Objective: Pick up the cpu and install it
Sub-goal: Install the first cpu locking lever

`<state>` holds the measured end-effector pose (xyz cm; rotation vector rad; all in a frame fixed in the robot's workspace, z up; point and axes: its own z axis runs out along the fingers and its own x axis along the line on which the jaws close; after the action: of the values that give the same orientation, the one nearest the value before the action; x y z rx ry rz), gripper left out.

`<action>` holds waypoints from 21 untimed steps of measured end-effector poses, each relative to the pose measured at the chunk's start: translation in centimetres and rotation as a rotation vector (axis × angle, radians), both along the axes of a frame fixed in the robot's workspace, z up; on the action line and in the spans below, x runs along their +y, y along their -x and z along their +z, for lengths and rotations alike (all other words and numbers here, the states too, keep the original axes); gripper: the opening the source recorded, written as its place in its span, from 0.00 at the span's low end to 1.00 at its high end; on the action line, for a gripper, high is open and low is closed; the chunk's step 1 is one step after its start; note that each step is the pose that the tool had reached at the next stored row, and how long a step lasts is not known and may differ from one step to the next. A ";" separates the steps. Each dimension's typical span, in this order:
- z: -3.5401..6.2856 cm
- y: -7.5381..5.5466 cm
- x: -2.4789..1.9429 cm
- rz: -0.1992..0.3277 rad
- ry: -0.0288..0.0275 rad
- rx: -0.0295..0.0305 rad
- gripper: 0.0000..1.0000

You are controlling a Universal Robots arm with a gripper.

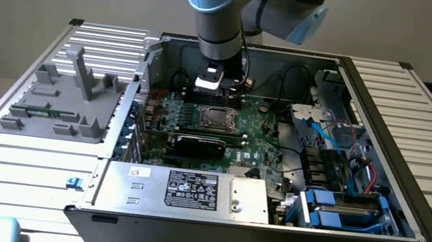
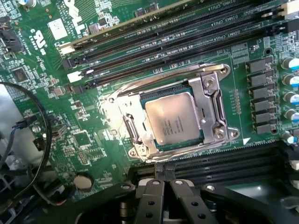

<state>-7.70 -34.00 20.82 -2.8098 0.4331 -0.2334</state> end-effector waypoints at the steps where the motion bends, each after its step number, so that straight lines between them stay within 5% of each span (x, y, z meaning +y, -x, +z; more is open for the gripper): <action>1: 0.29 0.0 0.00 0.000 0.0001 0.0008 0.11; 10: 2.15 0.5 -0.09 0.000 0.0052 0.0044 0.11; 13: 2.22 0.8 -0.16 0.000 0.0051 0.0215 0.11; 19: 2.25 1.5 -0.21 0.000 0.0067 0.0685 0.11; 21: 2.46 1.6 -0.25 0.000 0.0075 0.0748 0.11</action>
<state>-9.26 -34.25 23.28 -2.8330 0.4496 -0.1305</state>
